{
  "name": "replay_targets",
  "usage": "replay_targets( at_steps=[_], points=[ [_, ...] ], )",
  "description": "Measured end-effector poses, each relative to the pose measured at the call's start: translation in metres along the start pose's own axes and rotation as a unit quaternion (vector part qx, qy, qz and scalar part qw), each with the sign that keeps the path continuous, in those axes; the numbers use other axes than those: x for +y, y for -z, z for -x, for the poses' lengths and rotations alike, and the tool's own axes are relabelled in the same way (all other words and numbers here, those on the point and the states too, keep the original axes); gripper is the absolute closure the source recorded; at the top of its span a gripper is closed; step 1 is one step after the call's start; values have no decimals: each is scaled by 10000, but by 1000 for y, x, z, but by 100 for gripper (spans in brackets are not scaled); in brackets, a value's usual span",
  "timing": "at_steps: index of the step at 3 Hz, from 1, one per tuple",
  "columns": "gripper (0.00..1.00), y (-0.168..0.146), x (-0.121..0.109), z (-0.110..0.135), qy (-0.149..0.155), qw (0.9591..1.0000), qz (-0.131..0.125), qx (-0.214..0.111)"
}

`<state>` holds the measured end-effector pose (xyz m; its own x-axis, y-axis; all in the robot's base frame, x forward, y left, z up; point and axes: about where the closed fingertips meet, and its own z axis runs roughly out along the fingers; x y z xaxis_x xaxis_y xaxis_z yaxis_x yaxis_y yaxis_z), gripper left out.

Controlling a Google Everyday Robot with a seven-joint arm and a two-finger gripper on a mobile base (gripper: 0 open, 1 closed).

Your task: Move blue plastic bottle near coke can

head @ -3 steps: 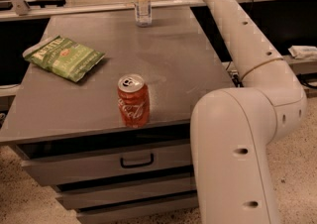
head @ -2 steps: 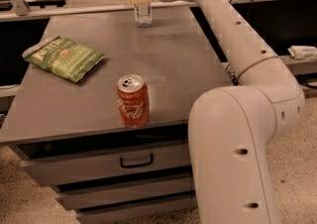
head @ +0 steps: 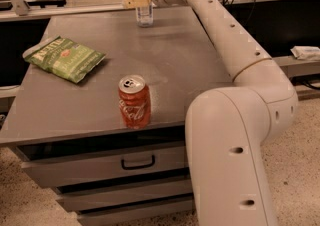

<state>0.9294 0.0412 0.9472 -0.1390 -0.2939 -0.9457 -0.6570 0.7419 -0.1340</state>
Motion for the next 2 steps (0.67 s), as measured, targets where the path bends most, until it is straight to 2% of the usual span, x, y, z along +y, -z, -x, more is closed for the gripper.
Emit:
replay_targets(
  at_steps=[1,2],
  points=[
    [16,-8,-9,-8,-2,10000,-32,16],
    [39,-12,-20,-12,-9,9999,-105,23]
  ],
)
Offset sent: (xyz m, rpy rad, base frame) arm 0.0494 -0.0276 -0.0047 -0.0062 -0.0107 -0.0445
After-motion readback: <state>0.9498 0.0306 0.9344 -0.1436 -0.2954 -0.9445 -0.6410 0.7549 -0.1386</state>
